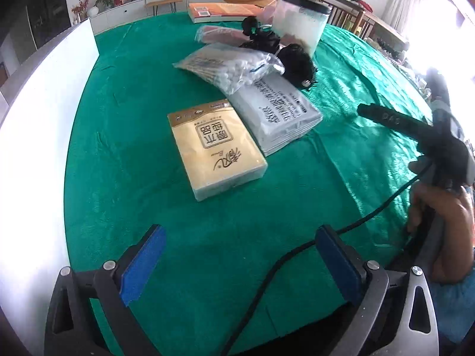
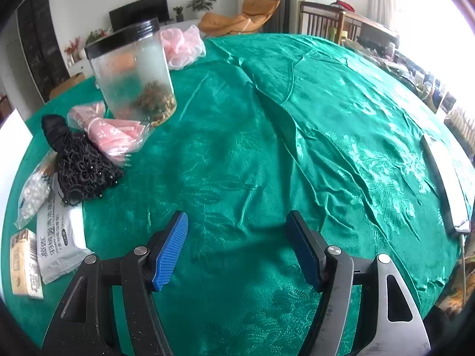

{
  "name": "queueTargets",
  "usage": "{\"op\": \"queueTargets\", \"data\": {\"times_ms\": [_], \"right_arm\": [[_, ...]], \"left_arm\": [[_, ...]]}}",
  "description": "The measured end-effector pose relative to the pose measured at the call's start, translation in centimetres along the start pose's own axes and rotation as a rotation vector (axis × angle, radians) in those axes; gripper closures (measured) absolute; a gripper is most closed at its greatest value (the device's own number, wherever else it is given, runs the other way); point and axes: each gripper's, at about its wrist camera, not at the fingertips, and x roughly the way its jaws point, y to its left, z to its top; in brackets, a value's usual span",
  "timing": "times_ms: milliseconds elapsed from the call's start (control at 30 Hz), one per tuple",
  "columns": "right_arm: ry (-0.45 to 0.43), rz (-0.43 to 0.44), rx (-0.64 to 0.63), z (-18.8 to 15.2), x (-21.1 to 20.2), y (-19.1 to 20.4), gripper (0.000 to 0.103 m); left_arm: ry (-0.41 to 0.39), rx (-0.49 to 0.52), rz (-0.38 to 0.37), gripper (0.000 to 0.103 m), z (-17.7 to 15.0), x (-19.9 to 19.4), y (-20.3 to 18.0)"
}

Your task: Organize soft objects

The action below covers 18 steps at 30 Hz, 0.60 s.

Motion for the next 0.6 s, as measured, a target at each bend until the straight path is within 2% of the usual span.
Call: {"op": "queueTargets", "data": {"times_ms": [67, 200, 300, 400, 500, 600], "right_arm": [[-0.004, -0.013, 0.004, -0.1, 0.0, -0.3, 0.027], [0.0, -0.036, -0.004, 0.1, 0.6, 0.0, 0.024], [0.0, -0.036, -0.006, -0.2, 0.5, 0.2, 0.023], [0.0, -0.039, -0.007, -0.4, 0.5, 0.4, 0.023], [0.0, -0.038, -0.007, -0.3, 0.5, 0.4, 0.023], [0.0, -0.037, -0.006, -0.3, 0.5, 0.4, 0.022]], "left_arm": [[-0.064, 0.014, 0.041, 0.003, 0.9, 0.7, -0.2], [-0.082, -0.008, 0.092, 0.0, 5.2, 3.2, 0.6], [-0.118, -0.09, 0.002, 0.0, 8.4, 4.4, 2.8], [-0.124, -0.165, 0.003, 0.0, 11.3, 5.6, 3.9], [-0.14, -0.142, -0.012, 0.0, 12.4, 6.2, 4.3], [-0.171, -0.137, -0.01, 0.0, 11.6, 5.9, 4.5]]}}
